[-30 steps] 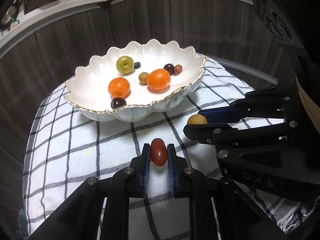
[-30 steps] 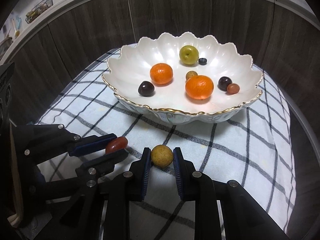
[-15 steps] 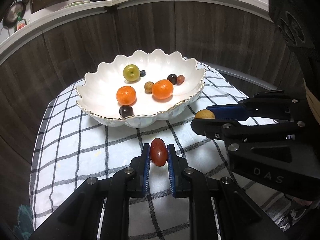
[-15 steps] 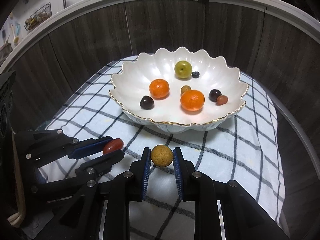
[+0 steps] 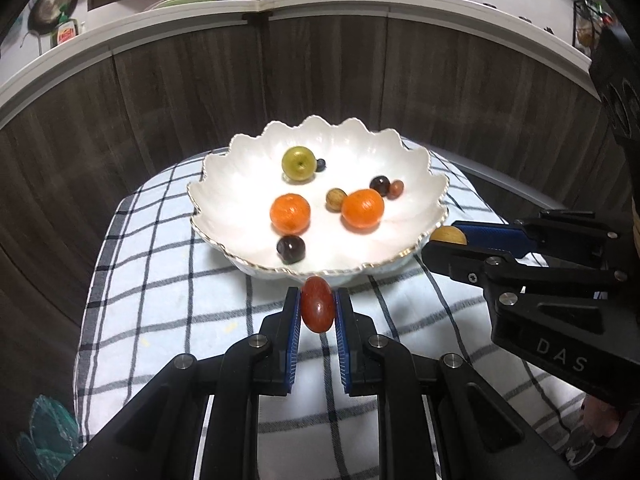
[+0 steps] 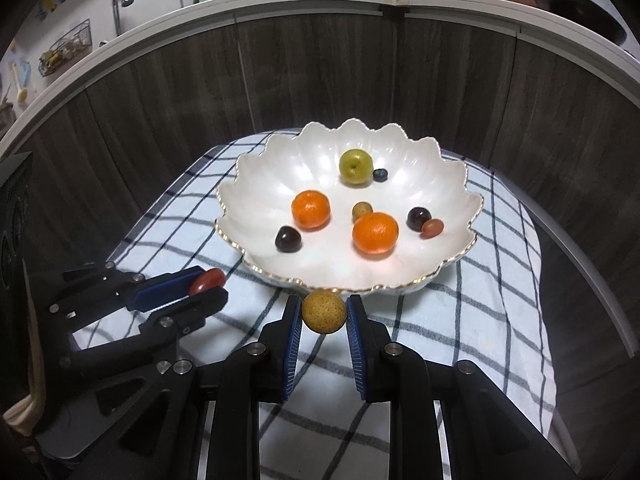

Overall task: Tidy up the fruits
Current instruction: 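Lift and carry the red grape and yellow-brown fruit over the bowl with both tools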

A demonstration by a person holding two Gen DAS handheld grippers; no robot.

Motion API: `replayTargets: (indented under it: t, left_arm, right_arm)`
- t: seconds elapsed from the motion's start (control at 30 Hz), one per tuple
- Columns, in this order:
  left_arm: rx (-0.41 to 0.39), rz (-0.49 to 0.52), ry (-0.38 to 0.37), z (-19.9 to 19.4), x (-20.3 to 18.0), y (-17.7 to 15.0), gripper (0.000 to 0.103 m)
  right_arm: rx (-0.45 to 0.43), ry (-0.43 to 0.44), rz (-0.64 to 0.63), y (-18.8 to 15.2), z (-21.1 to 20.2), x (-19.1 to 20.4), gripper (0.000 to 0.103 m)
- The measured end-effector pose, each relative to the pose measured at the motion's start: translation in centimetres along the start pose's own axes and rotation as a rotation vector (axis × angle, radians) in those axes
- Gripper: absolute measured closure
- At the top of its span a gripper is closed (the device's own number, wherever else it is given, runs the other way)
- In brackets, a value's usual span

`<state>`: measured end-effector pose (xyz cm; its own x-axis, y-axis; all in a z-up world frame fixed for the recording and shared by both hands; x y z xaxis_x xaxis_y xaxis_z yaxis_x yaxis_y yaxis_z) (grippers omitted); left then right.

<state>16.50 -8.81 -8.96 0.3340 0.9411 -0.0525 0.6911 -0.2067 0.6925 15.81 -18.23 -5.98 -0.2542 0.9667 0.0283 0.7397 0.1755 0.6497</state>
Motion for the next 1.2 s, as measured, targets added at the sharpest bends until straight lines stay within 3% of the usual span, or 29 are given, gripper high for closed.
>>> replayTargets:
  t: [0.5, 1.2]
  left_arm:
    - [-0.005, -0.041, 0.005, 1.4, 3.0, 4.9, 0.085]
    - [0.004, -0.088, 0.022, 5.5, 5.5, 9.4, 0.085]
  right_arm:
    - [0.002, -0.045, 0.087, 3.7, 0.8, -1.2, 0.079]
    - [0.018, -0.103, 0.146, 7.7, 4.2, -3.8, 0.079]
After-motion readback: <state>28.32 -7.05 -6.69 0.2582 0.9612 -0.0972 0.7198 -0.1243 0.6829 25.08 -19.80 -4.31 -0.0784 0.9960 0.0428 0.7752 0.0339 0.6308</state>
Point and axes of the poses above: each gripper's, at about its wrist camera, not at the fingertips, and z roughly the way its jaws point, x to its left, y to its top, the point moved 1 cm from there along z, roughly the way its jaws point, and after that the axes turned 4 degrees about -z, right-handed, at the moved point
